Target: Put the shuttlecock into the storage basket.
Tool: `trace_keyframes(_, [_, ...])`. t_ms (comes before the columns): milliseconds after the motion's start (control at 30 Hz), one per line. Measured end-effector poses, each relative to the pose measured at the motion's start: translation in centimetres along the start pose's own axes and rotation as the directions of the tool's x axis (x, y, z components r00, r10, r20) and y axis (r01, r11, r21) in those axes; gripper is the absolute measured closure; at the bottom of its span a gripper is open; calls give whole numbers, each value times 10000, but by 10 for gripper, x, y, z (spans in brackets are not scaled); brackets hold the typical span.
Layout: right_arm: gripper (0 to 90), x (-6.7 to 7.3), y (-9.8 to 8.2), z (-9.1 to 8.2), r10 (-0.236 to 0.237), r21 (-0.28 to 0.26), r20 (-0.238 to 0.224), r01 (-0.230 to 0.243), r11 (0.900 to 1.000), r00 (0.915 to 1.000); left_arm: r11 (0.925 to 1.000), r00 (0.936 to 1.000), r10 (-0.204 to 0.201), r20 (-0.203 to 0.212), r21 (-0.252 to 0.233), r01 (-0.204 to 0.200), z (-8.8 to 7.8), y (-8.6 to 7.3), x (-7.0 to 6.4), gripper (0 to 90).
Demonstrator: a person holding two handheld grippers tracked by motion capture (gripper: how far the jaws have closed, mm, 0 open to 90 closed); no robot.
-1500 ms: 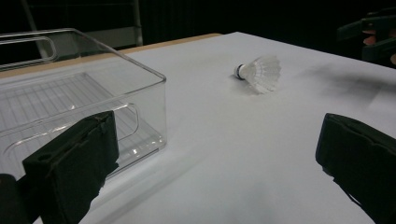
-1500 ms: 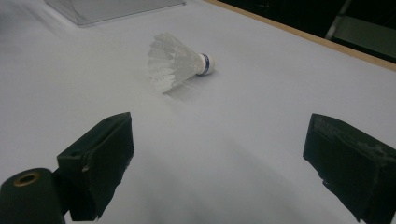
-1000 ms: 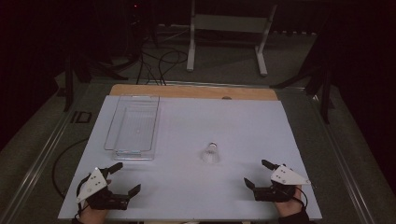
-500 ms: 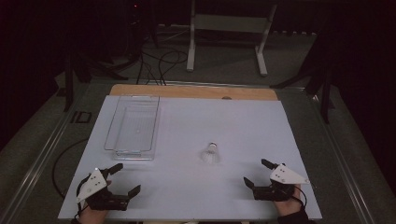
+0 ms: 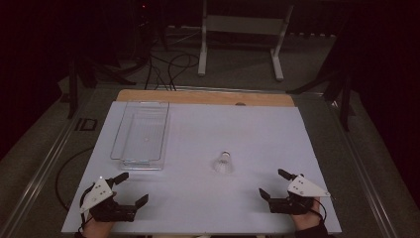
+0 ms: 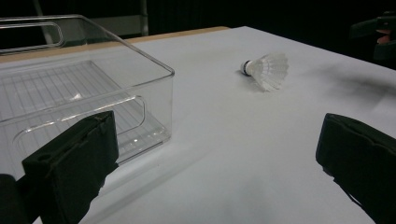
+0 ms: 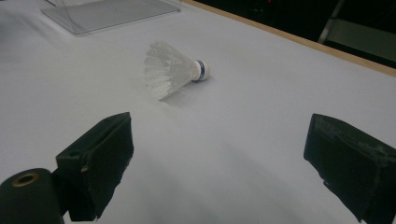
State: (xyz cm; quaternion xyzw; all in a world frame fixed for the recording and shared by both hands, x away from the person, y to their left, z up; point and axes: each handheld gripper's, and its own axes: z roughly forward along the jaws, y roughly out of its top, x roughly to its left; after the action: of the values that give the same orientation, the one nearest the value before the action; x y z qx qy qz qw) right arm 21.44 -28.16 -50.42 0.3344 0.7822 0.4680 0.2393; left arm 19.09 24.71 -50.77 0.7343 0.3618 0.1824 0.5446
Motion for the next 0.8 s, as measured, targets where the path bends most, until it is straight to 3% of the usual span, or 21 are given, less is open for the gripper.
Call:
trace_keyframes(400, [82,0,0,1,91,36,-25,-91,10000,10000,9994,9993,141,335,305,-151,-1,27,-1,0])
trace_keyframes(600, [83,1,0,1,80,46,-58,-80,10000,10000,9960,9969,652,445,586,-678,4,46,-3,0])
trace_keyframes(800, [82,1,0,1,82,22,-130,-82,10000,9999,9939,9957,729,566,793,-772,9,53,-6,0])
